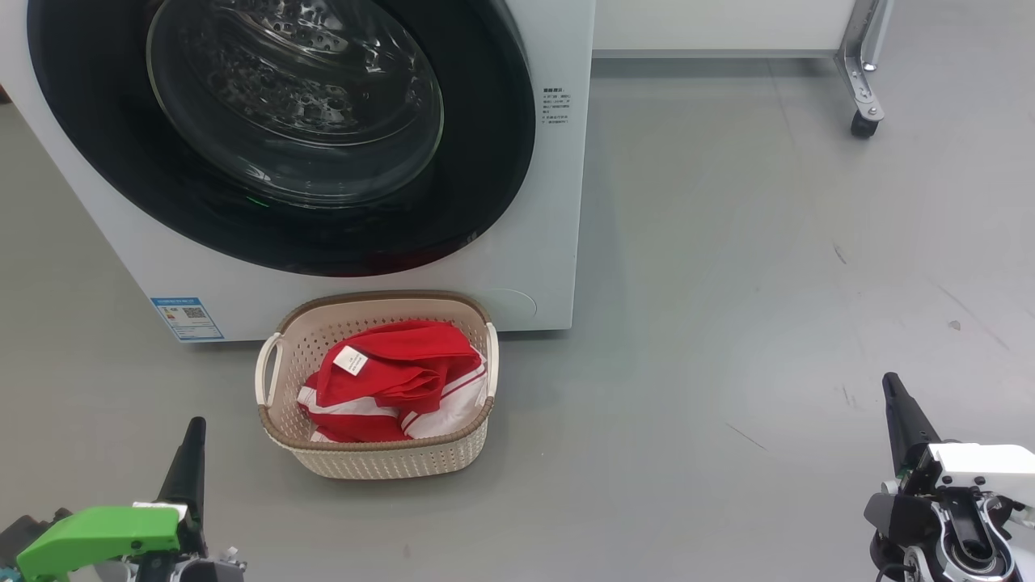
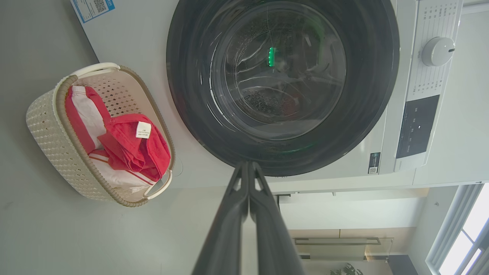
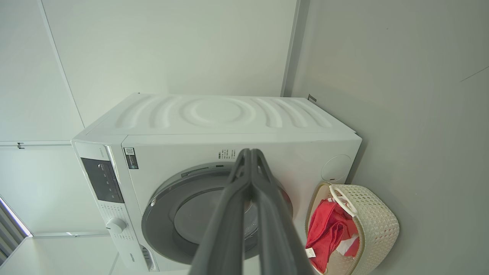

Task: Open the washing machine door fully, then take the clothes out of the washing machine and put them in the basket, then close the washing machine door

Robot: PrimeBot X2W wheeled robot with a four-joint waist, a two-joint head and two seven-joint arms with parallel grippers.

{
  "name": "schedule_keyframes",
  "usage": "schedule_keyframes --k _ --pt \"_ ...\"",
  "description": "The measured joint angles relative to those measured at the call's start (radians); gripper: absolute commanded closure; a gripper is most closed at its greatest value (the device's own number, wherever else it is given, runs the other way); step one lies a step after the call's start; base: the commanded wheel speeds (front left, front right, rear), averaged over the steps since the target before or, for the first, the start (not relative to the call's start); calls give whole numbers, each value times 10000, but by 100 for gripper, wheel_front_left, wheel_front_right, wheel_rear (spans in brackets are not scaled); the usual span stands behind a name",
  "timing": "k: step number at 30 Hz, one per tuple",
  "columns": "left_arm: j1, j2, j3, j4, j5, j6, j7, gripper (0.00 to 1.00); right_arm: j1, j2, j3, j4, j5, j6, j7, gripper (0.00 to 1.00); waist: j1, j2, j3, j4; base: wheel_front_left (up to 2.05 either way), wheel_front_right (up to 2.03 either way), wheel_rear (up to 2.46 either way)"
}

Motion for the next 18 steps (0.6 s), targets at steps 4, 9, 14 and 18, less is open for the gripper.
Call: schedule_keyframes --k 4,9,14,18 --pt "-1 -2 2 0 0 0 2 100 0 0 0 0 0 0 0 100 0 0 0 0 0 0 0" --pt "-2 -4 12 -2 0 0 17 100 0 0 0 0 0 0 0 100 0 0 0 0 0 0 0" --pt "-3 -4 17 -4 0 0 40 100 0 0 2 0 0 0 0 100 0 0 1 1 0 0 0" --pt "-3 -6 21 -4 0 0 40 100 0 0 2 0 0 0 -2 100 0 0 1 1 0 0 0"
